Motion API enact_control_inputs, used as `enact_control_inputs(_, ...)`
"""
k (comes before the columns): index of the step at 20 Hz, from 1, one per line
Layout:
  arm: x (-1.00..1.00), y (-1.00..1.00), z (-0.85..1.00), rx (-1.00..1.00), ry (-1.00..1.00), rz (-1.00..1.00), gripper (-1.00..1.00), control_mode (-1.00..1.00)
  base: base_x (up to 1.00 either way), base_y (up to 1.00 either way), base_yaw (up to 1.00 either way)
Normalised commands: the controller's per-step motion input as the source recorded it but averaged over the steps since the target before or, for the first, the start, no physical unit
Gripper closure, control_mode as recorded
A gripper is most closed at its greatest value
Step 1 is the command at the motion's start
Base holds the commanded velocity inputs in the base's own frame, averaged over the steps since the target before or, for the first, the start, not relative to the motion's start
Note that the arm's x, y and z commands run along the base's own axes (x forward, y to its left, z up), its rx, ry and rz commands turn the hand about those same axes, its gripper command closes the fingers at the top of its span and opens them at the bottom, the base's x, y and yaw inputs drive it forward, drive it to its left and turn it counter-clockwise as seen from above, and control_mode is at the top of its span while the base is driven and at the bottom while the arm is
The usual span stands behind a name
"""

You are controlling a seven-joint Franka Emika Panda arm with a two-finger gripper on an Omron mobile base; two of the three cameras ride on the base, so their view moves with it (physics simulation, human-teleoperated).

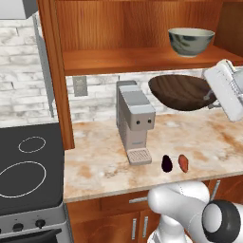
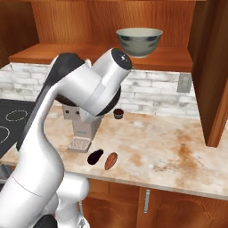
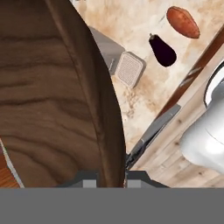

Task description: Pick both bowls and place them on the counter. Then place the eggplant in one bowl and place the sweet potato in the other bowl.

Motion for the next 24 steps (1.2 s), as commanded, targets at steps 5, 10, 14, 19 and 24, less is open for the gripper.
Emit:
enact_control_inputs(5,-0.02,-0.61,-0.64,-0.07,0.00,0.02,1.00,-1.00,0.00,0.00,0.00)
enact_control_inputs(10,0.09,-0.48,-0.52,-0.01,0.00,0.10,1.00,-1.00,0.00,0.00,0.00)
enact_control_inputs(14,0.27,-0.30,-0.50,0.00,0.00,0.12,1.00,-1.00,0.00,0.00,0.00)
enact_control_inputs(19,0.42,-0.33,-0.36,0.06,0.02,0.16,1.00,-1.00,0.00,0.00,0.00)
enact_control_inputs(24,0.42,-0.33,-0.30,0.07,0.00,0.15,1.00,-1.00,0.00,0.00,0.00)
